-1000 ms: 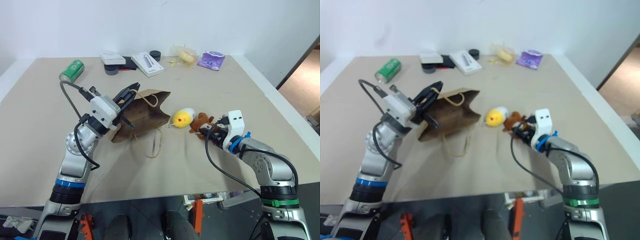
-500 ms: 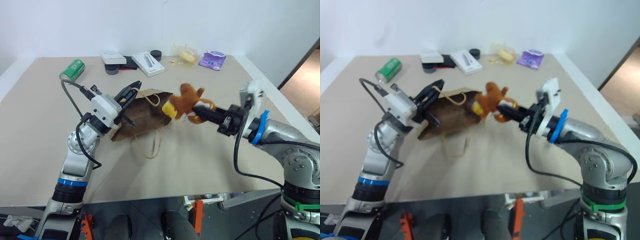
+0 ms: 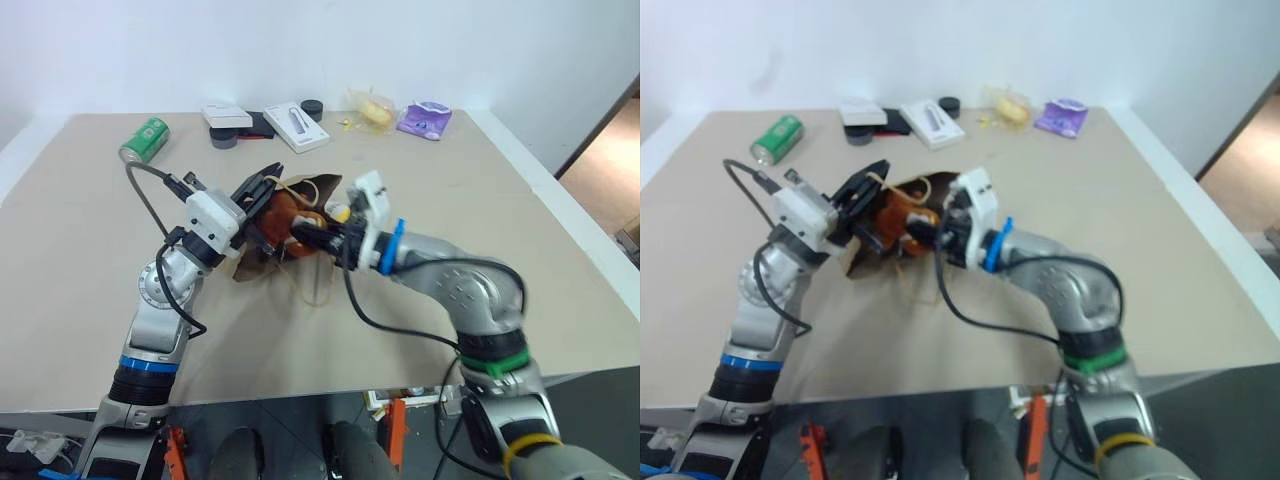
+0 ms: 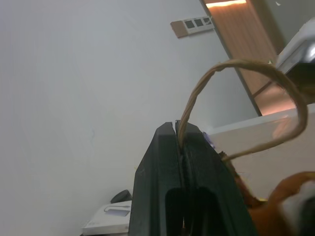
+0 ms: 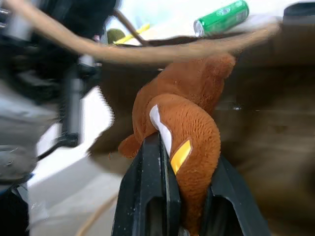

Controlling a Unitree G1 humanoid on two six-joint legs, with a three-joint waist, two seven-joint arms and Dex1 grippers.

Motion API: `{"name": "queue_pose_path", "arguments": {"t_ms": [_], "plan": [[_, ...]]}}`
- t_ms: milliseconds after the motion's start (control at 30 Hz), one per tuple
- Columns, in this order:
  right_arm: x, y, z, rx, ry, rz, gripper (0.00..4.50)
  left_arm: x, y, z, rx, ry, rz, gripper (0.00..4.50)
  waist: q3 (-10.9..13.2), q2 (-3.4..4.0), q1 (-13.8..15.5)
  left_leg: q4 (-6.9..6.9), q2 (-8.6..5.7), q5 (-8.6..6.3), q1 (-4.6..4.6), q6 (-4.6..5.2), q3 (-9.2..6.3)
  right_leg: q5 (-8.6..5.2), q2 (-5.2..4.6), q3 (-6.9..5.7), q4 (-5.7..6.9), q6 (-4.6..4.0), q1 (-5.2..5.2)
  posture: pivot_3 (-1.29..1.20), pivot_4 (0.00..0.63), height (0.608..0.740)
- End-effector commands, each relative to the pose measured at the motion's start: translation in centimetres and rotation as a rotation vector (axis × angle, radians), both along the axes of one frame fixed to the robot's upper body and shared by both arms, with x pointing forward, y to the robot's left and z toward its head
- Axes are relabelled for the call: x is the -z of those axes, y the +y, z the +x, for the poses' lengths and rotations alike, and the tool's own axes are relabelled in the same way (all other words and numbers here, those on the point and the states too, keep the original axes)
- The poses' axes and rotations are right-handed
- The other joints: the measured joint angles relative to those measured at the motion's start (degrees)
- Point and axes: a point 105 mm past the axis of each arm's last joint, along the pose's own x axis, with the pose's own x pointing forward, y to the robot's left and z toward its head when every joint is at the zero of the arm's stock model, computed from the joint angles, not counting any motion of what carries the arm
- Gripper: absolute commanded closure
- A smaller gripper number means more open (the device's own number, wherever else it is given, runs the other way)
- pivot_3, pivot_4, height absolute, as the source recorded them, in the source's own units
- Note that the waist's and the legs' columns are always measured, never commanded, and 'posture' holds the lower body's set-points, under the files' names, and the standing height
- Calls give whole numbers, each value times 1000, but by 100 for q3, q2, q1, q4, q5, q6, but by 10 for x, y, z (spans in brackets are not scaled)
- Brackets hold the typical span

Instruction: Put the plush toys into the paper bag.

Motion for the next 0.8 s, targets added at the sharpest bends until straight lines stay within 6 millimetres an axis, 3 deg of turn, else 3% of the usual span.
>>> {"name": "queue_pose_path", "arguments": {"t_ms": [33, 133, 300, 400, 600, 800], "plan": [[-4, 5, 15, 72, -48, -42, 4378, -12, 3, -7, -7, -55, -13, 4500, 0, 0, 1, -1, 0, 0, -2, 0, -2, -1, 0, -1, 0, 1, 0, 0, 150, 740], [6, 2, 34, 187, -97, -128, 4378, -12, 3, -8, -14, -58, -15, 4500, 0, 0, 12, -7, -1, -3, -6, -3, -6, -9, -1, -5, -1, -2, -3, 0, 150, 740], [4, 2, 39, 238, -138, -140, 4378, -13, 4, -10, -20, -57, -19, 4500, 0, 0, 9, -8, -4, -5, -14, -4, -5, -13, -6, -5, -3, 1, -9, 0, 150, 740], [-3, 2, 39, 252, -162, -116, 3035, -11, 4, -8, -26, -50, -21, 4500, 0, 0, 7, -8, 0, -5, -11, -4, -6, -13, -2, -6, -2, 2, -9, 0, 150, 740], [-35, 8, 10, 111, -262, -15, 75, -13, 8, -3, -34, -25, -53, 4500, 0, 1, 7, -8, 4, -4, -11, -4, -8, -11, 2, -8, -1, 0, -9, 0, 150, 740], [-50, -8, -37, -119, -364, -28, 75, -22, 21, 9, -73, 20, -129, 4500, 0, 0, 20, -7, -2, -5, -12, -4, -11, -14, -7, -13, -3, 4, -6, 0, 150, 740]]}}
